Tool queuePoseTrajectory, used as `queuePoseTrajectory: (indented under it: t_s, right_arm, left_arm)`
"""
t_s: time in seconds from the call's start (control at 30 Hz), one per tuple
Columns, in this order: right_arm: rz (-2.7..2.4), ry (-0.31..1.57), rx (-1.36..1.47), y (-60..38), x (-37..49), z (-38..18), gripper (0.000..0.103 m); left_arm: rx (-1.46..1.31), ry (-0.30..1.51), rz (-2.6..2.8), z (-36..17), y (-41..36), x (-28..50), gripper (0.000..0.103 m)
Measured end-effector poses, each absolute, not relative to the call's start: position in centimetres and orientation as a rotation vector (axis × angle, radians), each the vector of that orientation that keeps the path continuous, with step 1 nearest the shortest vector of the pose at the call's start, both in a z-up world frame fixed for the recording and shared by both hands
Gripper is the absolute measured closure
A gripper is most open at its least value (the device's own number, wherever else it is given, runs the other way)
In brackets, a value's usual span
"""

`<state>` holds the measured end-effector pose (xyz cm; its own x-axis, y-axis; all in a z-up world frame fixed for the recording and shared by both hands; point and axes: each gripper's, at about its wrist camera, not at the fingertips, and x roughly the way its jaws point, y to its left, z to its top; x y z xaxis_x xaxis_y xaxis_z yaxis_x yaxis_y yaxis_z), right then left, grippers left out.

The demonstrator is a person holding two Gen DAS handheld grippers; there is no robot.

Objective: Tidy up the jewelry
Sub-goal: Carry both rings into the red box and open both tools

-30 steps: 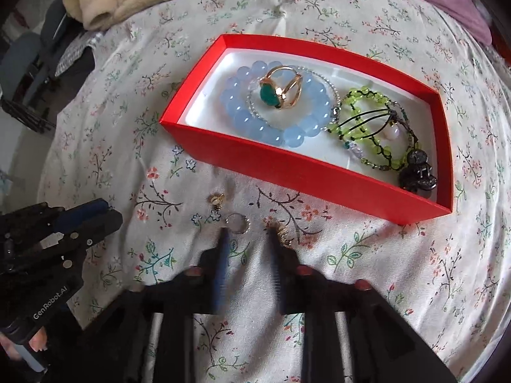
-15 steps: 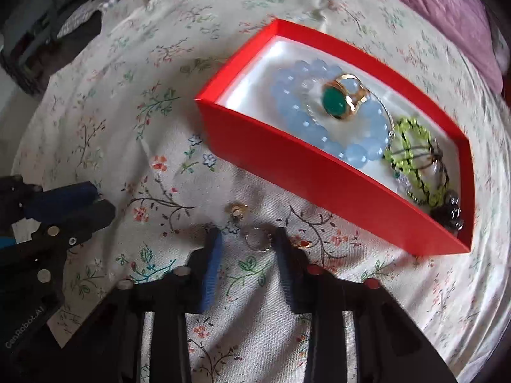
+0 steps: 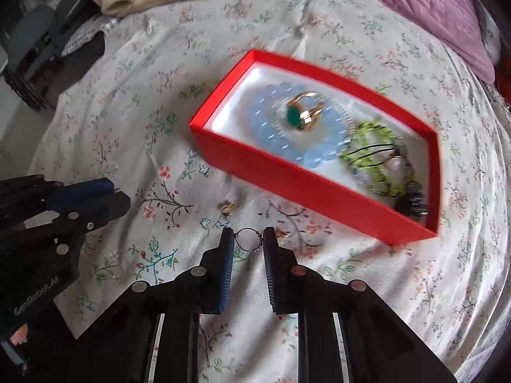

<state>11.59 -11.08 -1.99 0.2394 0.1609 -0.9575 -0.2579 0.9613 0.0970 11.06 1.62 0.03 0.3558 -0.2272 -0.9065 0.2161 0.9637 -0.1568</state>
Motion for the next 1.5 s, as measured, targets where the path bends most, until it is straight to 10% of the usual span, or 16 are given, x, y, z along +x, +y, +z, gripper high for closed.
queuePoseTrajectory:
  t_s: [1.13,1.5]
  right_arm:
    - [0.105,1.230,0.197,-20.0,15.8,0.5,0.082]
    - [0.114,1.203,0.209,-20.8,15.1,1.6,0.071]
  left_arm:
    - [-0.062,1.089,-0.393,1.4,-6.4,16.6,0.084]
    - [-0.020,1.057,-0.364,2.7,-5.2,15.3,0.054]
